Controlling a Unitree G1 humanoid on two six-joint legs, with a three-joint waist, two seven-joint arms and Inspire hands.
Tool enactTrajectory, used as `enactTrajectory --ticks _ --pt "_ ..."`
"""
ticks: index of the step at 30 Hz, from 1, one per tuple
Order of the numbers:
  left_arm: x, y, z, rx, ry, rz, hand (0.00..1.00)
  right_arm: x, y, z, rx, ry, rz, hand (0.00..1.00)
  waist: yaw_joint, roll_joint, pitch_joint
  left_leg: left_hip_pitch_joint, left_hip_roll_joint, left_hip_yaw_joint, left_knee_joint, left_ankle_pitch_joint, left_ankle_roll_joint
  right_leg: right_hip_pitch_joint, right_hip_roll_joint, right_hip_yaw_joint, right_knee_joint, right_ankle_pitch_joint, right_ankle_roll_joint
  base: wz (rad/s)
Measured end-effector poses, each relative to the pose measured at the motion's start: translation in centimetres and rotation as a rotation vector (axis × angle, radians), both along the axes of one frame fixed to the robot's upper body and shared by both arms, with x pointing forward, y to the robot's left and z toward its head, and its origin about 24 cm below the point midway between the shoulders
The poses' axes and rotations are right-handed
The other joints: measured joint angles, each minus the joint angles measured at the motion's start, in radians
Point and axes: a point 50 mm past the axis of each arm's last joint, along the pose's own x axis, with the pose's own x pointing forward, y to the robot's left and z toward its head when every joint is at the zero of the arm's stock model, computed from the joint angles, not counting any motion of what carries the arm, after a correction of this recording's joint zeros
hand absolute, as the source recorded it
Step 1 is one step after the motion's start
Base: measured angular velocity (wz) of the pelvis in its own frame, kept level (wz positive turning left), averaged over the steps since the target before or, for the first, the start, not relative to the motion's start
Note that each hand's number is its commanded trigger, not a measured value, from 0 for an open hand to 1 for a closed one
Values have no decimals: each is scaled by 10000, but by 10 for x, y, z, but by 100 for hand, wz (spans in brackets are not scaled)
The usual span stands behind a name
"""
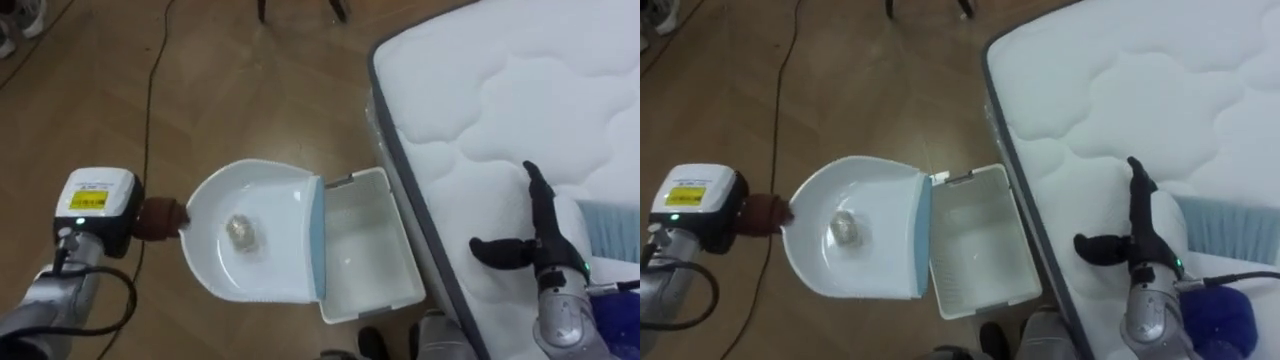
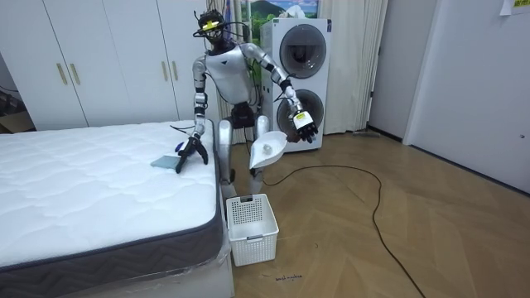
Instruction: Clean bed
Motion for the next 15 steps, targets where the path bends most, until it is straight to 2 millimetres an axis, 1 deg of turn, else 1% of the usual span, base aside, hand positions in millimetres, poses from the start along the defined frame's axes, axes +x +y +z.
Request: enactTrajectory --ticks 1,2,6,9,11,12,14,15 --pt "1 0 0 100 172 70 100 1 1 0 -116 10 99 0 -126 4 2 14 -48 1 -10 0 0 -12 -49 19 78 -62 23 0" --pt "5 -1 2 238 340 37 100 1 1 1 -124 -2 133 0 -138 6 3 -7 -54 45 -9 0 0 -82 -87 63 128 -68 21 0" --pt "12 -4 6 444 829 -40 100 7 6 3 -141 -111 329 0 -244 16 8 -49 -88 181 -17 -1 1 -261 -88 279 288 -90 58 -7" --pt "17 -5 8 597 1145 -18 100 9 8 5 -136 -198 383 0 -336 119 56 -79 -82 193 -23 0 1 -292 -48 355 272 -93 56 -1" --pt "16 -2 8 683 1460 179 100 12 10 7 -149 -290 432 0 -373 209 87 -62 -78 270 -81 0 1 -344 7 544 282 -99 63 -9" --pt "16 0 8 724 1537 254 100 13 11 8 -137 -338 431 0 -378 222 90 -66 -78 308 -99 1 1 -381 7 577 309 -99 64 -14" --pt "14 8 10 931 1842 482 100 15 14 8 -114 -425 479 0 -441 293 93 -75 -82 385 -107 1 1 -470 66 806 412 -127 99 -7" --pt "14 10 11 979 1871 537 100 15 14 9 -116 -444 494 0 -459 318 93 -74 -81 386 -105 0 0 -471 61 798 416 -134 94 0"
